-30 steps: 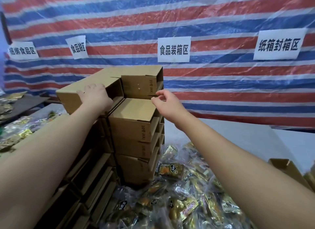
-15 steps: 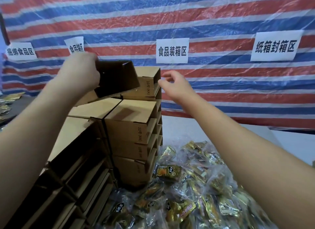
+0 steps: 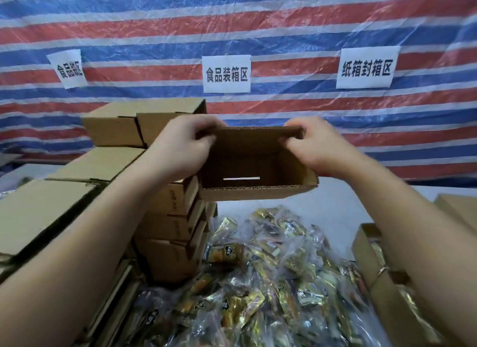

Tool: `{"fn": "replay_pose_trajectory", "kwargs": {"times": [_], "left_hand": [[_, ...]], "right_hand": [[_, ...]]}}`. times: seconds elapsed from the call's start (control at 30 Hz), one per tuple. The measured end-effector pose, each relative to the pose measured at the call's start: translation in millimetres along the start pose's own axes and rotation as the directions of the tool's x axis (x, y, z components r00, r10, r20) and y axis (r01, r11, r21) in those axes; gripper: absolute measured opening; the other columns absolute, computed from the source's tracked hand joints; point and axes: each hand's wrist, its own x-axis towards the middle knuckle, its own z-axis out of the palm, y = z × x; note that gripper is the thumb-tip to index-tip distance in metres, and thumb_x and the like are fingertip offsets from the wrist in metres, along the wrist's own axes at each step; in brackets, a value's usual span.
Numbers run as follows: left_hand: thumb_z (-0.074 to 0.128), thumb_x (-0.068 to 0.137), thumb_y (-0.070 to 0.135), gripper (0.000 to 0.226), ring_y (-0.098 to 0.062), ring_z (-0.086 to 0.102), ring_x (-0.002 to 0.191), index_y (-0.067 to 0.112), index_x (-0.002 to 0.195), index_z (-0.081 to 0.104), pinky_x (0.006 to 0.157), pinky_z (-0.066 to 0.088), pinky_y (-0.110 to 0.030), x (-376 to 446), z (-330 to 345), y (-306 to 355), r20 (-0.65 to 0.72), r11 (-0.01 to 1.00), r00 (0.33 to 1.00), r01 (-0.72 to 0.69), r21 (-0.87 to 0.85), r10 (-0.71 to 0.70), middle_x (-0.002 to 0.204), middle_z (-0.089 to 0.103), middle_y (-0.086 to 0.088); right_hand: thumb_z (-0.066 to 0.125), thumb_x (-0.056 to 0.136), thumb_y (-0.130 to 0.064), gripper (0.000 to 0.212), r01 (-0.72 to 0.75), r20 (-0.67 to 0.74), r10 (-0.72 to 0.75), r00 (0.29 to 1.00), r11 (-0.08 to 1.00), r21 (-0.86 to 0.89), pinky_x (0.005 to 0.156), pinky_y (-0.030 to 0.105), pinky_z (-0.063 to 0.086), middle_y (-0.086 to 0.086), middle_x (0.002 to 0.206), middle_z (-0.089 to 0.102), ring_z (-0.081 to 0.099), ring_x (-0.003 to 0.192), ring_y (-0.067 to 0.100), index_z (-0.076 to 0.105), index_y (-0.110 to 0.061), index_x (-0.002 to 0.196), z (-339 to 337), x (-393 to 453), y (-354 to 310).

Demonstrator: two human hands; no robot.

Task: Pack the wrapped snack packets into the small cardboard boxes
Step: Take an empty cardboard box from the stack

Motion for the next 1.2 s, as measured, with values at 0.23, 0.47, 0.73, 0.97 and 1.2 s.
{"fn": "replay_pose_trajectory", "kwargs": {"times": [0.23,0.47,0.73,0.97,1.2], "left_hand": [[0.058,0.097,0.033,0.038,0.001,0.042,0.117,0.032,0.134,0.053,0.096,0.035,-0.022,-83,121,-21,0.223,0.880,0.931,0.350,-0.322,-0.289,0.122,0.050,0.019],[0.055,0.099,0.024,0.020,-0.002,0.056,0.107,0.032,0.117,0.060,0.082,0.039,-0.006,-175,197,-52,0.433,0.786,0.819,0.529,-0.318,-0.376,0.109,0.061,0.020],[0.054,0.100,0.031,0.015,0.000,0.054,0.106,0.030,0.114,0.060,0.077,0.038,-0.008,-268,231,-84,0.640,0.654,0.595,0.734,-0.186,-0.486,0.114,0.061,0.011],[0.051,0.101,0.036,0.009,0.000,0.057,0.099,0.034,0.107,0.057,0.081,0.048,-0.012,-308,252,-100,0.689,0.576,0.452,0.815,-0.061,-0.567,0.102,0.059,0.018],[0.052,0.101,0.036,0.039,-0.018,0.050,0.128,0.020,0.137,0.052,0.111,0.039,-0.038,-336,263,-102,0.701,0.541,0.408,0.840,-0.037,-0.585,0.137,0.057,-0.002]], "right_hand": [[0.061,0.089,-0.032,0.008,-0.273,-0.075,0.267,0.961,0.958,-0.082,0.049,0.021,0.036,-0.014,0.066,0.059,0.058,0.055,-0.002,0.064,-0.036,0.095,41,-121,86],[0.064,0.083,-0.026,0.020,-0.505,0.043,0.509,0.860,0.859,-0.085,0.057,0.027,0.038,-0.012,0.054,0.050,0.052,0.058,0.009,0.055,-0.036,0.069,102,-206,133],[0.058,0.087,-0.036,0.009,-0.635,0.248,0.656,0.713,0.754,-0.170,0.056,0.015,0.039,-0.017,0.080,0.060,0.055,0.072,-0.001,0.061,-0.033,0.095,168,-292,153],[0.055,0.087,-0.034,0.015,-0.663,0.403,0.691,0.600,0.711,-0.232,0.069,0.025,0.048,-0.007,0.092,0.066,0.062,0.087,0.013,0.063,-0.029,0.099,201,-315,169],[0.055,0.085,-0.036,0.009,-0.630,0.409,0.677,0.612,0.730,-0.266,0.061,0.015,0.041,-0.012,0.084,0.059,0.056,0.077,0.004,0.056,-0.028,0.084,213,-336,180]]}}
